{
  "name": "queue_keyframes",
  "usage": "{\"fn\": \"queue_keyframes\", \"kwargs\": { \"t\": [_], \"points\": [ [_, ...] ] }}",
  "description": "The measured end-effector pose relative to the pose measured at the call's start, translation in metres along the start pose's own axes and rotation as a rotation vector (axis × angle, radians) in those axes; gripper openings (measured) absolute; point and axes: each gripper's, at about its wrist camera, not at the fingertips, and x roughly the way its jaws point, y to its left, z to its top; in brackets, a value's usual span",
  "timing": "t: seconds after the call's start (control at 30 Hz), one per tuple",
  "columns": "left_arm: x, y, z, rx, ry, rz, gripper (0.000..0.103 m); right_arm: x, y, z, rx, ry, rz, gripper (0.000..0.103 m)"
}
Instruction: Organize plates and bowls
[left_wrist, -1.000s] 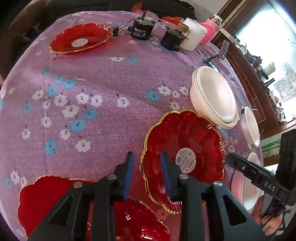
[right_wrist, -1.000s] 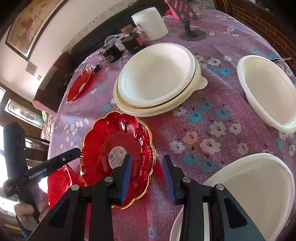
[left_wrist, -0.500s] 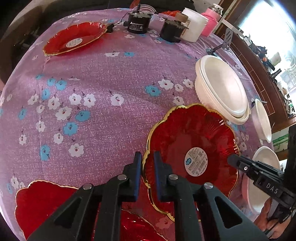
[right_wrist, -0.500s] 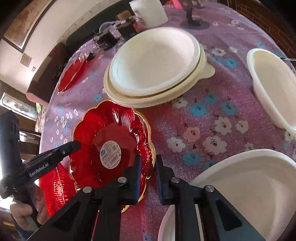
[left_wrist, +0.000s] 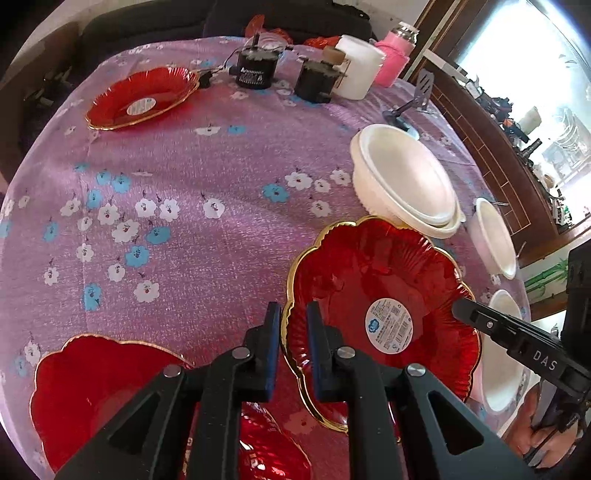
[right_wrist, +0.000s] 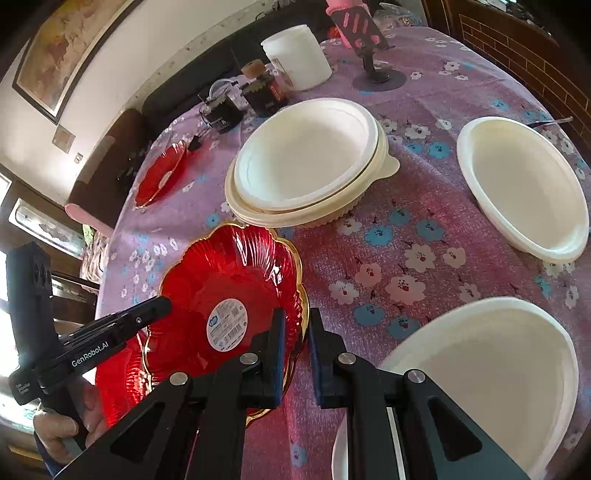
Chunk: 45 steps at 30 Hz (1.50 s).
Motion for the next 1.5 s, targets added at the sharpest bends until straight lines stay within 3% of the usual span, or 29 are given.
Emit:
{"fn": "queue_keyframes", "kwargs": {
  "t": [0.3,0.73,1.33,1.5],
  "points": [
    [-0.025,0.002,-0.013,-0.004,-0.046,-0.014,0.012,-0.022,0.008,-0.014,-0.015,-0.027,0.047,0.013],
    [-0.068,0.039,-0.046,-0.046,-0.115,-0.018,0.015,-0.028,0.053,-0.037,-0.077,-0.017,0.110,0.013],
    [-0.097,0.134,-0.119,-0.205,-0.167,0.006,0.015,0.018,0.127,-0.079,-0.164,0.095,0.196,0.013],
    [-0.097,0.151,-0.131,-0.236,-0.181,0.024,0.019,0.036,0.140,-0.090,-0.184,0.131,0.203,0.013]
  ]
}}
